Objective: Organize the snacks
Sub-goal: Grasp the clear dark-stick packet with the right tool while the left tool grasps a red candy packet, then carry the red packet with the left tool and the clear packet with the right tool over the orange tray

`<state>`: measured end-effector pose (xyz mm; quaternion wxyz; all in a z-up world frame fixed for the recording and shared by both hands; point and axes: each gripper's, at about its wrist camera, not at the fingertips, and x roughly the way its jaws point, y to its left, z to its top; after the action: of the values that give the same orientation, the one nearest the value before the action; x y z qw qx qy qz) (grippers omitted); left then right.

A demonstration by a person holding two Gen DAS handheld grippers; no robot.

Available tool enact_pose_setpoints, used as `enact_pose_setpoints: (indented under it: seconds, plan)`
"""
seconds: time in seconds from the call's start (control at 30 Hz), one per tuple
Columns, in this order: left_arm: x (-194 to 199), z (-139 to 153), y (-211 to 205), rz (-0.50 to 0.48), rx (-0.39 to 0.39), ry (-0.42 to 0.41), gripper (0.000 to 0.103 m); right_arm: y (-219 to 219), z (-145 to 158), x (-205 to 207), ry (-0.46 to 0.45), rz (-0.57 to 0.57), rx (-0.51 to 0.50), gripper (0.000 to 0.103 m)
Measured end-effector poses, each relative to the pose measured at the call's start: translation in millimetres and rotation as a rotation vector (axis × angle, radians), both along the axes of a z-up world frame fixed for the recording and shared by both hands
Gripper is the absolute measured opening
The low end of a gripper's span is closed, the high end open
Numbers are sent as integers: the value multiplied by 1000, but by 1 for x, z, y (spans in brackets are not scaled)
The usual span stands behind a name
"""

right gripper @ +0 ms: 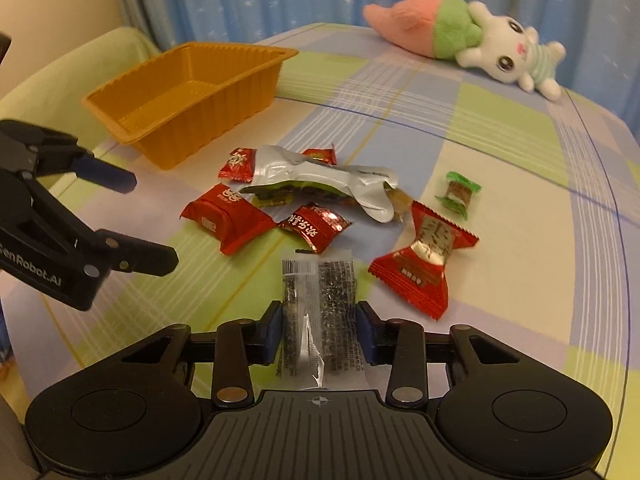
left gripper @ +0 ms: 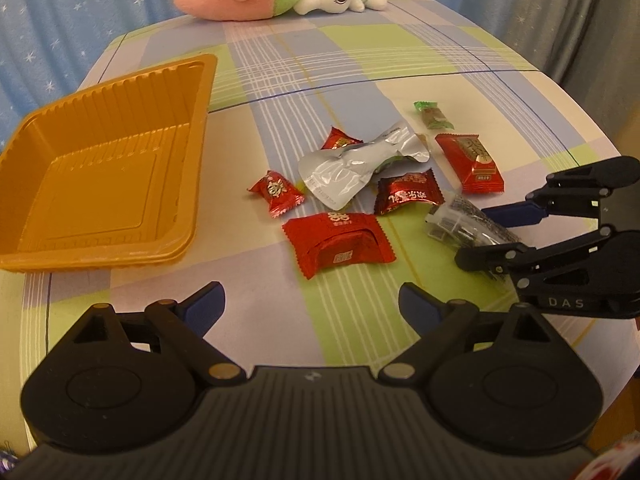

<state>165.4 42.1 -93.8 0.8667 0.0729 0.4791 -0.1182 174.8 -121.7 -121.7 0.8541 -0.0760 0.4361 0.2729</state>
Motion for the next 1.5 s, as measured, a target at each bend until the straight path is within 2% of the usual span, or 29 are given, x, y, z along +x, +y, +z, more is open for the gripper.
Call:
enact_pose_setpoints:
  seconds: [0.17, 0.43, 0.57, 0.67, 0.77, 0.87, 0.97, 1.07, 1.17, 1.5]
  plan:
    - [5, -2, -6, -46, 2, -8, 93, -6, 3, -8, 17, -66, -12, 38]
    - [16, -10, -17, -109, -19, 7, 93, -39, 11, -16, 59, -250, 61, 38]
    - [21, -16, -24, -134, -27, 30, 84, -59, 18, -19, 70, -344, 98, 38]
    - [20, -19, -28, -149, -40, 49, 81, -70, 23, -22, 78, -401, 118, 38]
    - [12, -17, -37, -205, -58, 54, 77, -81, 25, -27, 80, -442, 130, 38]
    - [4, -15, -47, -270, -51, 46, 71, -89, 25, -30, 87, -469, 134, 38]
    - [5, -10, -46, -261, -46, 28, 61, -94, 26, -32, 89, -483, 139, 38]
    - [10, -1, -38, -235, -57, 9, 60, -96, 27, -35, 88, -485, 142, 38]
    - [18, 1, -34, -226, -29, -13, 60, -99, 27, -37, 88, -486, 146, 38]
    - [46, -18, -46, -192, 3, 21, 47, -110, 30, -50, 83, -496, 153, 38]
